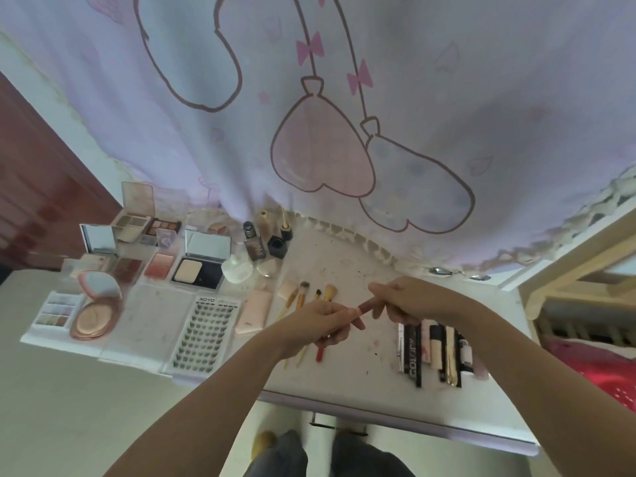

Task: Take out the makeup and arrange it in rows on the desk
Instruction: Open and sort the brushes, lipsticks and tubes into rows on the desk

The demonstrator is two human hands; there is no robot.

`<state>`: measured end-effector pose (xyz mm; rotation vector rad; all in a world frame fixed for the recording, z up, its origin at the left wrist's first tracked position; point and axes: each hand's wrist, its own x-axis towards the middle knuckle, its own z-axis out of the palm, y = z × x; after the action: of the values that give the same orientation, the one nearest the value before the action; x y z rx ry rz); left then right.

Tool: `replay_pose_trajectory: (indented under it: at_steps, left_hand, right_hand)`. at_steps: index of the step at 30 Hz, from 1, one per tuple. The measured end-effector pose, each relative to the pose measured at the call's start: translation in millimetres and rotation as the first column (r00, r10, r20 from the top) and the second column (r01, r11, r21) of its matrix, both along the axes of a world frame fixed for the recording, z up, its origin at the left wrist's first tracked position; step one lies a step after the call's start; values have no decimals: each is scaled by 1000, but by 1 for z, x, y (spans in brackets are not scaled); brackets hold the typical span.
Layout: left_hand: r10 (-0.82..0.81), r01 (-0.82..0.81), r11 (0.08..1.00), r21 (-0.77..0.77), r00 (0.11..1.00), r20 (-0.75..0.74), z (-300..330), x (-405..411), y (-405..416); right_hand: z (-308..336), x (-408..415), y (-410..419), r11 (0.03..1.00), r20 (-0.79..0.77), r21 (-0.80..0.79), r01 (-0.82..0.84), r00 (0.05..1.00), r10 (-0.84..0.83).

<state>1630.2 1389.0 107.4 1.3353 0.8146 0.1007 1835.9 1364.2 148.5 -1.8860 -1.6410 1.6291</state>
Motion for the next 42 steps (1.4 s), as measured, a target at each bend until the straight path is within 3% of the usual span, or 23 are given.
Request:
replay_pose_trajectory:
  at_steps: [3,7,12,17,28,31,36,39,42]
  left_hand:
    - [-8,8,1000,-9,1000,-14,3,-5,3]
    - [-13,13,998,-60,1000,-2,5,-13,5]
    - [-35,34,999,-41,999,-18,6,-16,10]
    - [2,0,991,-137,1000,20,4,-20,17]
    - [-83,80,982,-173,996,-10,-8,-27,23]
    - [-10,3,975,-223,999,-32,-15,-36,26]
    - [140,-148,948,-282,989,-51,-23,-38,26]
    - [232,-229,931,-285,972,-24,-22,-31,25]
    - [340,-338,925,-171,940,-19,-23,-27,30]
  right_hand:
    - [-1,-2,3,996,35,53,-76,997,74]
    - [2,-1,5,1000,-121,-5,-16,993,16]
    - [1,-11,9,997,0,-33,-71,997,71]
    - [2,-1,13,999,-206,-45,29,978,-38]
    - [-3,21,16,997,-63,-38,73,995,-75]
    - [-3,33,14,986,-104,-55,155,982,-160]
    - [-14,40,5,924,-290,-152,350,878,-381]
    - [-32,26,-2,854,-470,-277,440,713,-520]
    - [-50,4,-5,748,-500,-423,512,556,-664]
